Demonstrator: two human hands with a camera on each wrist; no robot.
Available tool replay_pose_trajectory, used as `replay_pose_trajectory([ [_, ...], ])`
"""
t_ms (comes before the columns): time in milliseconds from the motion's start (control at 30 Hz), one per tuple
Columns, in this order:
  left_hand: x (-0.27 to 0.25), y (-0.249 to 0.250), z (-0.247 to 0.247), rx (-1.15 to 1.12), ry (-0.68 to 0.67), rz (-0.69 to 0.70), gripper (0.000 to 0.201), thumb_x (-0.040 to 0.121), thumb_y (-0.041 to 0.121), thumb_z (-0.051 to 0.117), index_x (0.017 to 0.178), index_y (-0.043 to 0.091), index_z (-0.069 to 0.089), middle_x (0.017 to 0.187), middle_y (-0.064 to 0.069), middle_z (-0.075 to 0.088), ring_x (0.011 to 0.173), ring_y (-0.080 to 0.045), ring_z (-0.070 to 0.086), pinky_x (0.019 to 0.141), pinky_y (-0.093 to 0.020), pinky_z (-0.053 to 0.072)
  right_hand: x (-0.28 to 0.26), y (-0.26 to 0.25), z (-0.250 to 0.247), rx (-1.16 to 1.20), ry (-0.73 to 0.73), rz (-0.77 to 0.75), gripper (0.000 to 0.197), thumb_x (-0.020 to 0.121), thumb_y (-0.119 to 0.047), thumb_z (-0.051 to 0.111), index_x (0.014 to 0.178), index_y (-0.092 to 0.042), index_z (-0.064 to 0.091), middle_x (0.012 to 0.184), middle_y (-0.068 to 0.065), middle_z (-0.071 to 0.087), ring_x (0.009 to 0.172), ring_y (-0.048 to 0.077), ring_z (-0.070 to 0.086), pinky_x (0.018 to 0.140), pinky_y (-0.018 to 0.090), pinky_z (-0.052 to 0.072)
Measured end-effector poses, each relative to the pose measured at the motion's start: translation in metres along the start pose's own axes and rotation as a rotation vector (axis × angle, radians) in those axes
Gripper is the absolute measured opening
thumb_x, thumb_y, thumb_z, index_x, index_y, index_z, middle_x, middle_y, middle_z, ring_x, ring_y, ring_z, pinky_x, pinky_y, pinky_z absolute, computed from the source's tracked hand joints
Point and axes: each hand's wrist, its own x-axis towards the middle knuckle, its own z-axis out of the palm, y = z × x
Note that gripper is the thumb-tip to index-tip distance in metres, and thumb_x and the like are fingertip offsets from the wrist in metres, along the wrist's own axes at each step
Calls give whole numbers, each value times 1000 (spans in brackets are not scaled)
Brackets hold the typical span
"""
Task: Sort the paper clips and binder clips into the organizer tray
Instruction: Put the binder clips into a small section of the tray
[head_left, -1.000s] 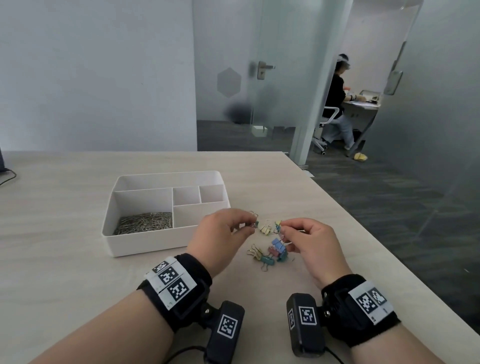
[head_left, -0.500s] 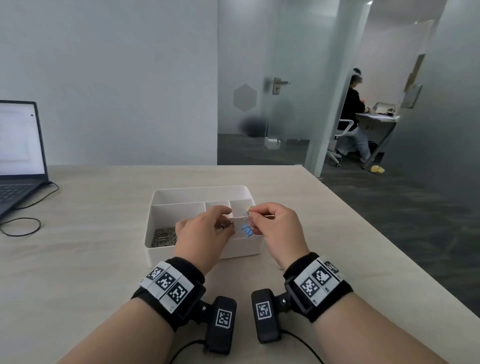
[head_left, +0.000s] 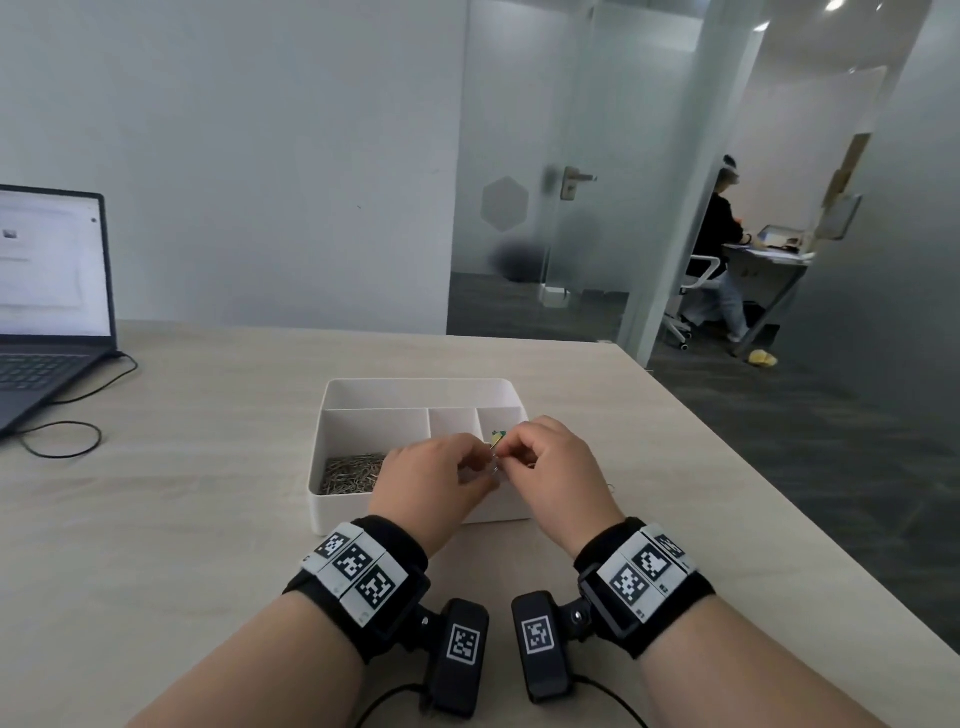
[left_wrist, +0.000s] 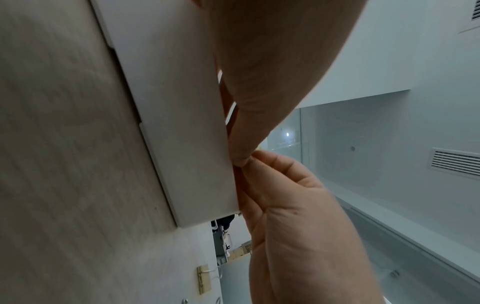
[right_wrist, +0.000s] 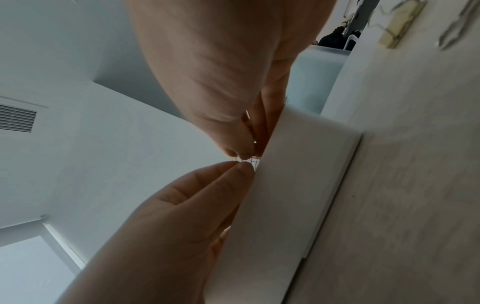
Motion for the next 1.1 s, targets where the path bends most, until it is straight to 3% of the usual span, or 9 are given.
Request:
replay_pose_trajectory([
  [100, 1, -1, 2, 19, 22, 0, 18, 80, 50, 68, 88, 34, 68, 81, 20, 69, 84, -5, 66, 84, -36, 50, -5, 0, -3, 1, -24, -13, 12, 85, -9, 71, 86, -20, 74, 91, -8, 62, 82, 11, 62, 79, 32, 54],
  [267, -1, 1, -1, 59, 34, 5, 13, 79, 48, 69, 84, 37, 63, 84, 20, 58, 90, -5, 58, 80, -32, 34, -10, 1, -10, -11, -75, 20, 10, 86, -15, 70, 87, -24, 75, 90, -11, 66, 79, 4, 60, 76, 24, 52],
  [400, -3, 5, -2, 32, 44, 18, 14, 78, 41, 71, 73, 39, 59, 86, 17, 57, 87, -6, 55, 79, -33, 34, -18, 5, -24, 41, -44, 75, 9, 87, -16, 71, 85, -23, 75, 90, -13, 65, 80, 2, 60, 70, 10, 44],
  [500, -4, 11, -2, -77, 73, 95, 16, 77, 29, 75, 70, 34, 61, 79, 16, 56, 75, -6, 55, 71, -27, 45, -31, 15, -44, 65, 35, 137, 7, 90, -19, 69, 88, -24, 74, 92, -13, 65, 80, 5, 60, 70, 12, 48],
  [633, -11, 26, 7, -193, -57, 166, 21, 81, 26, 73, 71, 38, 59, 76, 16, 61, 67, -6, 59, 63, -16, 43, -52, 40, -77, 119, 106, 316, 8, 93, -26, 67, 90, -30, 72, 91, -11, 70, 81, 5, 64, 70, 18, 51],
  [767, -23, 44, 21, -281, -220, 147, 11, 86, 29, 72, 91, 39, 70, 83, 24, 65, 79, 2, 62, 68, -8, 45, -71, 61, -102, 155, 76, 446, 8, 93, -32, 67, 89, -29, 74, 92, -11, 71, 83, 3, 64, 76, 24, 49],
  [933, -27, 62, 51, -248, -358, 162, 38, 82, 40, 73, 120, 36, 65, 109, 21, 62, 83, 0, 62, 76, -12, 46, -81, 72, -104, 156, -162, 488, 24, 78, -43, 83, 99, -33, 73, 100, -11, 71, 68, -12, 61, 62, 11, 44],
  [1000, -26, 66, 61, -177, -433, 133, 59, 73, 52, 73, 129, 38, 59, 122, 19, 58, 90, -1, 61, 85, -19, 49, -81, 73, -101, 99, -246, 457, 33, 72, -41, 87, 103, -36, 73, 101, -12, 69, 68, -13, 60, 68, 14, 44],
  [1100, -23, 72, 71, -59, -532, 136, 79, 61, 64, 68, 135, 42, 52, 129, 18, 55, 114, -4, 56, 100, -28, 46, -80, 76, -97, -3, -335, 358, 42, 71, -34, 85, 111, -36, 75, 99, -14, 68, 90, -7, 63, 85, 22, 46],
])
